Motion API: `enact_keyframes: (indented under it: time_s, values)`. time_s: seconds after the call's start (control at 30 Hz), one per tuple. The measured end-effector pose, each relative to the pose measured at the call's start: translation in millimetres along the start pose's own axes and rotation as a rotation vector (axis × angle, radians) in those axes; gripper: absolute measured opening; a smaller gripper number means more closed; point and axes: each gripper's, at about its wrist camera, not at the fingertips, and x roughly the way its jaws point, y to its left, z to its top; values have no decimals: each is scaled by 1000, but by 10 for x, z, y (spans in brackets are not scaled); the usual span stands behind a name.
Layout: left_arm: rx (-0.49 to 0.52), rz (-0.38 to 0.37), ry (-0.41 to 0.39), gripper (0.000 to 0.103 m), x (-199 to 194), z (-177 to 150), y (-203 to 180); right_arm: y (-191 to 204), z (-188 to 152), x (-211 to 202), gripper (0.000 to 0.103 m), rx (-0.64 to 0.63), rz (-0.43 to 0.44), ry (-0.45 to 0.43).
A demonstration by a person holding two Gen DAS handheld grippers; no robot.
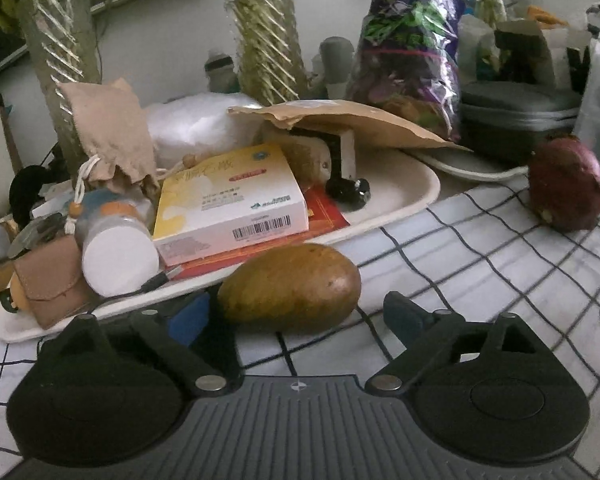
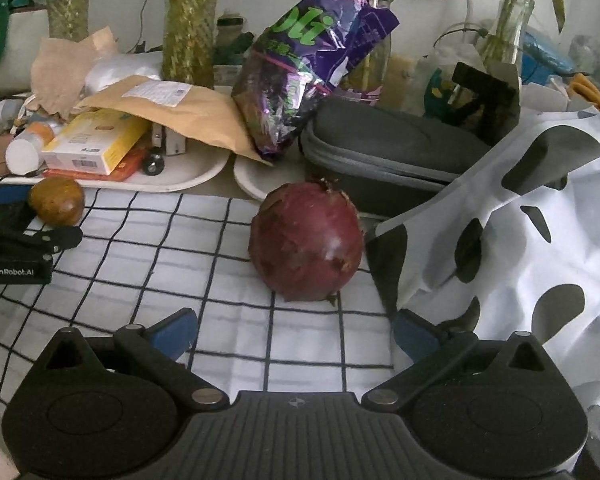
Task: Organize fruits
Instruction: 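Withdraw both tools toward the brown mango and red dragon fruit, then grasp the brown mango with the left tool while the right tool grasps the red dragon fruit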
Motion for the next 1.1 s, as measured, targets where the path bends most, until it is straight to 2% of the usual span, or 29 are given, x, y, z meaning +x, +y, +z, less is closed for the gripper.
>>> enact_keyframes:
  time_s: [0.23, 0.3, 0.4, 0.6, 0.8, 0.83, 0.87, 0.93, 1.1]
  values:
    - [-40, 47, 13, 93, 109, 76, -1, -2, 44, 64, 103, -1, -12, -35]
    - [-37, 78, 13, 83, 115, 90, -22, 4, 53, 77, 103, -4, -20, -52]
    - [-17, 75, 13, 74, 91, 103, -61, 9, 61, 110, 103, -8, -31, -79]
    - [-72, 19, 8, 72, 50, 140, 37, -28, 93, 244, 103, -1, -87, -135]
    - [-68, -26, -22, 72, -7, 166, 25, -36, 152, 402, 103, 4, -63, -159]
    - [-65, -31, -26, 72, -16, 167, 16, -26, 158, 428, 97, -5, -60, -163]
    - [-61, -37, -32, 72, -30, 169, 13, -14, 163, 454, 87, -16, -58, -163]
    - [-57, -49, -41, 72, -62, 178, 9, 2, 165, 490, 78, -28, -22, -157]
    - [-62, -72, -62, 71, -177, 219, 9, 110, 168, 418, 69, -87, -41, -173]
